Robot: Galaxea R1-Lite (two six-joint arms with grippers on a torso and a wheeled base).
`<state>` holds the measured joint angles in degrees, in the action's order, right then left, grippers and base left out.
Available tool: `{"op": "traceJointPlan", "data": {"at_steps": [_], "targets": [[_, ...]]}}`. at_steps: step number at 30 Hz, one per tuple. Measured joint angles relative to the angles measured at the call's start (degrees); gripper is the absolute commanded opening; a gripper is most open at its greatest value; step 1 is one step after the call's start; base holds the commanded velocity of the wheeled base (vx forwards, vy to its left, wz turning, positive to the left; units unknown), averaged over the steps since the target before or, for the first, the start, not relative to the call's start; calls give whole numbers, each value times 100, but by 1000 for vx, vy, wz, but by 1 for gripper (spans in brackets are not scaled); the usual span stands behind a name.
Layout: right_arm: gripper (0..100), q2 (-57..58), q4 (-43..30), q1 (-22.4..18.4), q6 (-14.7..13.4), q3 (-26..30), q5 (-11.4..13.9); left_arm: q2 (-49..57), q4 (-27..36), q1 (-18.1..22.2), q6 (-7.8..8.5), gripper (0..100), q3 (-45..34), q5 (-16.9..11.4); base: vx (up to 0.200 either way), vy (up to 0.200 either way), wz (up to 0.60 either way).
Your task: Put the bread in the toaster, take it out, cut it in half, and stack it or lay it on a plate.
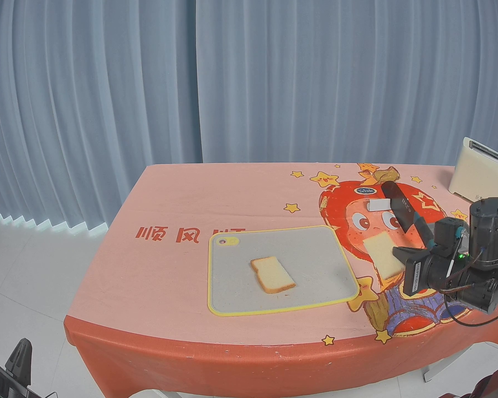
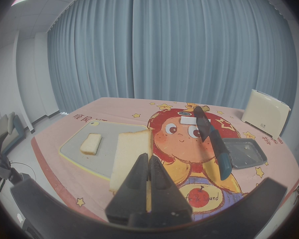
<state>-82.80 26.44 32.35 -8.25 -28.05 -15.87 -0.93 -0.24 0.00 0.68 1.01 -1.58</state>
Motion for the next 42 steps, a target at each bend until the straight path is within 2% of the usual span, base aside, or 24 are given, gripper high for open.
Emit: {"op": "traceJointPlan", "data": {"at_steps": [22,42], "targets": [[0,807,-22,129,13,239,-2,0,0,0,-4,0,0,9,0,0,0],[0,894,-11,118,10,272,-22,0,2,0,-26,0,0,20,0,0,0]]}}
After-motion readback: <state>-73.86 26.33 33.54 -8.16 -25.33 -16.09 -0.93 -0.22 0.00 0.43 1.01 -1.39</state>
